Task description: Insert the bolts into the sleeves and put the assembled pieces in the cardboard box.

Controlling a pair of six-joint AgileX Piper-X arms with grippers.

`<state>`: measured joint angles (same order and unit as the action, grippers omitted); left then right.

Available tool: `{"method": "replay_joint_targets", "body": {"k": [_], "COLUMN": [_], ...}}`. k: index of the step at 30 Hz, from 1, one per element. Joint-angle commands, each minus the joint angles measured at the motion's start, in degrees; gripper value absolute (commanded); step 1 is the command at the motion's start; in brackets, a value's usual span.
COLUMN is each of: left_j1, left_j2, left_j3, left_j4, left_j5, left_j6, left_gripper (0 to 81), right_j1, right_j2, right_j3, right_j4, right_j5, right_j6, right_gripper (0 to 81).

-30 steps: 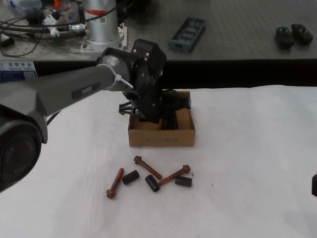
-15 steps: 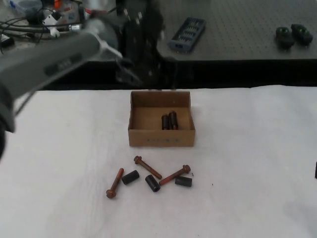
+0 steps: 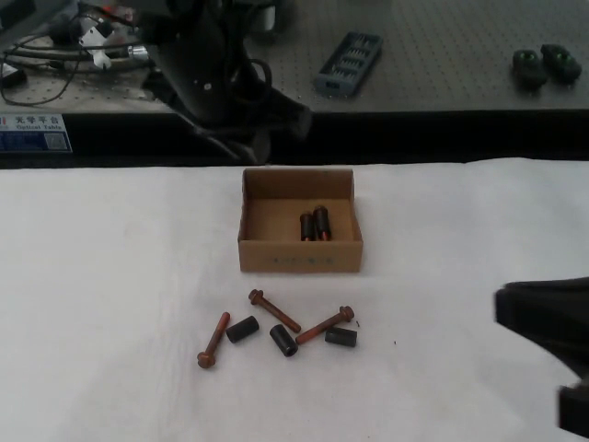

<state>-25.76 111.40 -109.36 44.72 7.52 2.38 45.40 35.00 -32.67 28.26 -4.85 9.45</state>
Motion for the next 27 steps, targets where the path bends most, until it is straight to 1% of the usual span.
{"method": "replay_joint_targets", "body": {"k": [1, 4, 7, 9, 11, 14, 15, 18, 19, 27], "left_j1": [0.4, 0.8, 1.1, 1.1, 0.9, 0.9, 0.9, 0.9, 0.9, -0.5], "left_j2": [-3.4, -6.5, -10.1, -12.7, -14.9, -16.2, -16.2, -16.2, -16.2, -15.3], "left_j3": [4.3, 10.3, 18.7, 23.9, 28.9, 33.7, 34.9, 37.3, 37.8, 38.8], "left_j4": [2.1, 0.7, -2.9, -5.8, -7.0, -7.2, -7.2, -8.3, -9.4, -18.2], "left_j5": [-0.5, -0.9, -0.9, -0.9, -0.8, -0.7, -0.1, 5.6, 6.2, 6.0], "left_j6": [-0.3, 0.0, 1.0, 5.4, 11.9, 16.2, 16.9, 18.8, 18.9, 22.3], "left_gripper": [18.8, 18.8, 18.8, 18.8, 18.8, 18.8, 18.8, 18.8, 18.8, 18.8], "right_j1": [-0.3, -0.3, -0.3, -0.3, -0.3, -0.3, -0.3, -0.3, -0.3, -0.3], "right_j2": [2.0, 2.7, 2.7, 2.7, 2.7, 2.7, 2.7, 2.7, 2.7, 2.7], "right_j3": [-0.2, -0.2, -0.4, -0.4, -0.4, -0.4, -0.4, -0.4, -0.4, -0.4], "right_j4": [-5.3, -8.2, -8.4, -8.3, -8.3, -8.3, -8.3, -8.3, -8.3, -7.6], "right_j5": [-3.3, -3.9, -3.9, -4.8, -4.9, -4.9, -4.9, -5.0, -5.0, -5.1], "right_j6": [1.7, 2.5, 3.9, 4.1, 4.4, 5.8, 6.6, 8.1, 8.1, 9.0], "right_gripper": [3.7, 3.7, 3.7, 3.7, 3.7, 3.7, 3.7, 3.7, 3.7, 3.7]}}
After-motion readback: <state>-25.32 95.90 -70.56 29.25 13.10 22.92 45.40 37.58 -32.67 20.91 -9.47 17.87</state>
